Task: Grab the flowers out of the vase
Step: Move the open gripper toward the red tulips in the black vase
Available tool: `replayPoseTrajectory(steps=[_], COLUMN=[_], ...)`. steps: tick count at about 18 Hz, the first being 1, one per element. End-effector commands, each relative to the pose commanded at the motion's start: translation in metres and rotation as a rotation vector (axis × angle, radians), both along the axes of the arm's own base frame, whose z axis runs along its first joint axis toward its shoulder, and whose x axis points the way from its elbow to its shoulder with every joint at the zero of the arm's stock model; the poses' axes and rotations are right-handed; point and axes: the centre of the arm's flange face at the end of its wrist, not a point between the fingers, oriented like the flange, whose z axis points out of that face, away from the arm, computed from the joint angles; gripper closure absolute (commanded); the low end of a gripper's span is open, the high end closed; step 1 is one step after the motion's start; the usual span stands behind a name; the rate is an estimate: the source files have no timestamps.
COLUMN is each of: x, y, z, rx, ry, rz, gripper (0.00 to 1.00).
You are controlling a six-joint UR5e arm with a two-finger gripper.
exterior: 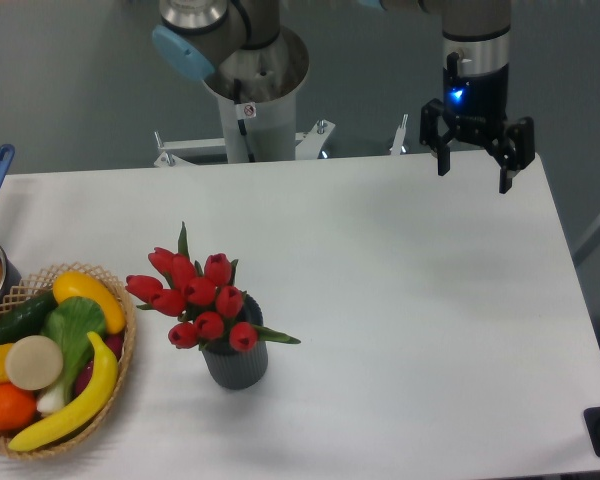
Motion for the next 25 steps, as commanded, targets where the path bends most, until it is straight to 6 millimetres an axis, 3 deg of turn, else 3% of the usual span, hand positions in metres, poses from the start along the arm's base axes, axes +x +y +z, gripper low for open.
replayPoseTrajectory(steps=[7,13,17,25], x=[0.006,0.014,0.024,0.055], y=[0.003,0.022,0.044,0.113], z=[-0.014,-0.023,-0.040,-0.081], rx=[0.027,0.156,0.216,0.401], ry=[-0.037,-0.129,-0.195,-0.380], rz=[-0.003,0.116,0.064,-0.125], gripper=[0.00,0.00,0.00,0.00])
